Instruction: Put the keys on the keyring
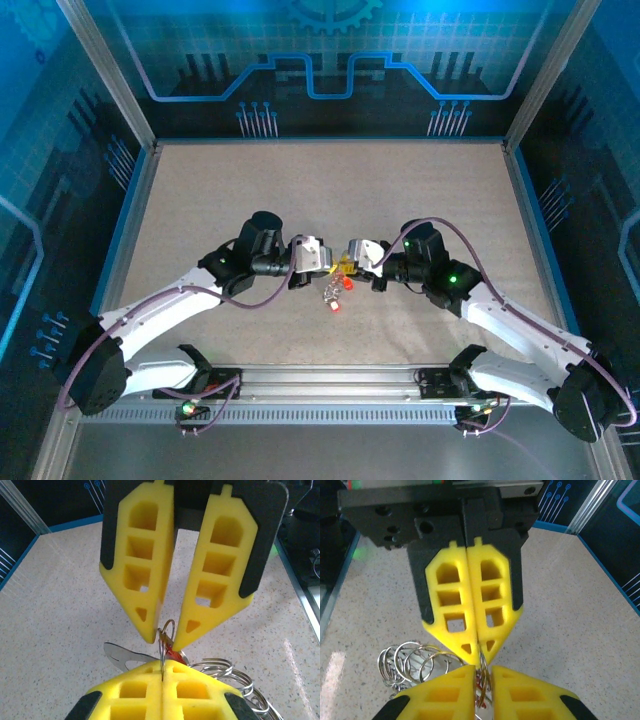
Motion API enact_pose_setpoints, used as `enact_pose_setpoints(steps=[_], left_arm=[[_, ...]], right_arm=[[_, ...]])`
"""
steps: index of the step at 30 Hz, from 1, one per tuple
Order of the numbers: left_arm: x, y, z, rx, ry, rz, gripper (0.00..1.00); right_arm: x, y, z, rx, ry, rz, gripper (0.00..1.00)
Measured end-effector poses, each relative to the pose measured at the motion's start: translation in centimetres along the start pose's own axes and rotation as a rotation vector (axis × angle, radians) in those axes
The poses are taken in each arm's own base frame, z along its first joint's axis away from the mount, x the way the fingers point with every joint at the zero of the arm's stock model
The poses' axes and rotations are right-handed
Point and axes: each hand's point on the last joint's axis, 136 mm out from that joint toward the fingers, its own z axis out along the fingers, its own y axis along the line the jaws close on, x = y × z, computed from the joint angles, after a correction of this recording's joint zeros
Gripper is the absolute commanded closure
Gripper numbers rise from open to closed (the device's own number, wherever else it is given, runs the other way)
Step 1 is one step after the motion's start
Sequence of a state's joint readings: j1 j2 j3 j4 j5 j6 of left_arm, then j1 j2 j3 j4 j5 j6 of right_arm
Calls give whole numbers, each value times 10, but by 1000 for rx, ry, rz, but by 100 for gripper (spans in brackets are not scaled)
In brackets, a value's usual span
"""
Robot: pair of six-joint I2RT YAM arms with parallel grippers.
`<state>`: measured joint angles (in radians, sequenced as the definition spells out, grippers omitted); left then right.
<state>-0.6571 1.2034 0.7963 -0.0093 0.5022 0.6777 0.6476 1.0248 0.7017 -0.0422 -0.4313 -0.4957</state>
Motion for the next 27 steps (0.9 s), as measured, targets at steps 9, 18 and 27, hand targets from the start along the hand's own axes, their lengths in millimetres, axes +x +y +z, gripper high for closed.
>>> enact_pose_setpoints(steps=[9, 18, 27], left_arm=[[-15, 5, -6, -42, -88, 5, 100], [-17, 5, -7, -49, -132, 3, 100], [-18, 5, -9, -50, -151, 1, 100]], right_arm=[[-4, 0, -2, 4, -16, 1, 74], [-3, 0, -2, 6, -18, 7, 78], [-4, -3, -7, 28, -25, 13, 90]])
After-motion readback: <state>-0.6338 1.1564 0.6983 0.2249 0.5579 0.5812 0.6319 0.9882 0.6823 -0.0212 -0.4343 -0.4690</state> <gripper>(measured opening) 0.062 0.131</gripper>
